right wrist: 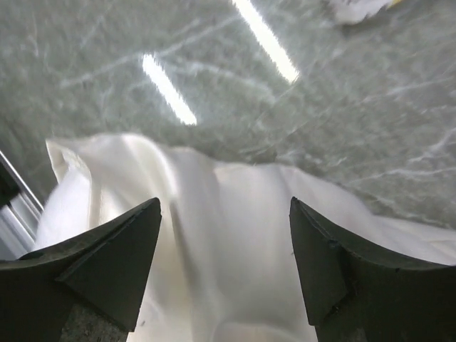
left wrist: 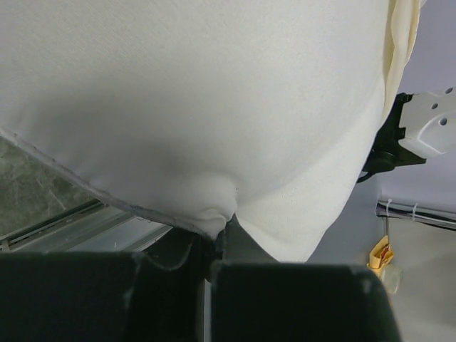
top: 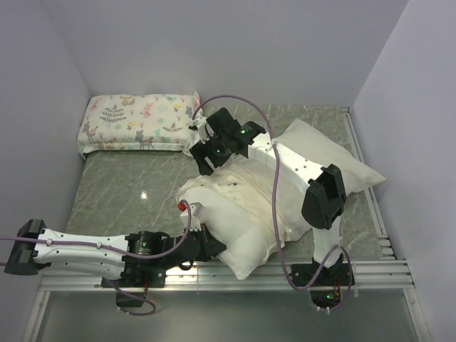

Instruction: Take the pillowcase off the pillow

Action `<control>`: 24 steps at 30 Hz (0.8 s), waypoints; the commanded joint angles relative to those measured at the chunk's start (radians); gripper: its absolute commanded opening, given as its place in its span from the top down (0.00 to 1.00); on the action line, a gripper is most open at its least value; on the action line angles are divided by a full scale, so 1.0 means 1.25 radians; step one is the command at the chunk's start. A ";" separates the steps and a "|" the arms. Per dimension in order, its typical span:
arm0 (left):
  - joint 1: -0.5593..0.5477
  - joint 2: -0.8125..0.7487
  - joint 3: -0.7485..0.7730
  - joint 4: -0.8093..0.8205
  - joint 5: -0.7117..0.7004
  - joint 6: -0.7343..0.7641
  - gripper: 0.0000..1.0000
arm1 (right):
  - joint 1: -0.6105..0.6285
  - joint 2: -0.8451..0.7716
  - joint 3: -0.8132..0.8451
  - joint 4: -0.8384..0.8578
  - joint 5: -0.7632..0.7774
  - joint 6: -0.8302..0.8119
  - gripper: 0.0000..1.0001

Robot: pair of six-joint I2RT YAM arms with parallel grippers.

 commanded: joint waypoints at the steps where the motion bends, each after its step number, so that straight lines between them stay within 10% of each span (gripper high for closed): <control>1: -0.009 -0.033 -0.006 0.038 -0.008 -0.014 0.99 | 0.016 -0.061 -0.031 -0.052 0.011 -0.041 0.20; 5: -0.009 -0.032 -0.001 0.029 -0.007 -0.008 0.99 | 0.029 -0.047 -0.025 -0.087 0.060 -0.040 0.24; 9: -0.009 -0.011 0.023 0.016 -0.010 0.001 1.00 | 0.037 0.000 0.013 -0.143 0.108 -0.036 0.78; 12: -0.016 0.010 0.054 0.000 -0.025 0.007 0.99 | 0.033 0.034 0.034 -0.146 0.210 -0.005 1.00; 24: -0.143 0.200 0.295 -0.198 -0.173 -0.016 1.00 | -0.104 0.136 0.062 -0.060 0.523 0.197 1.00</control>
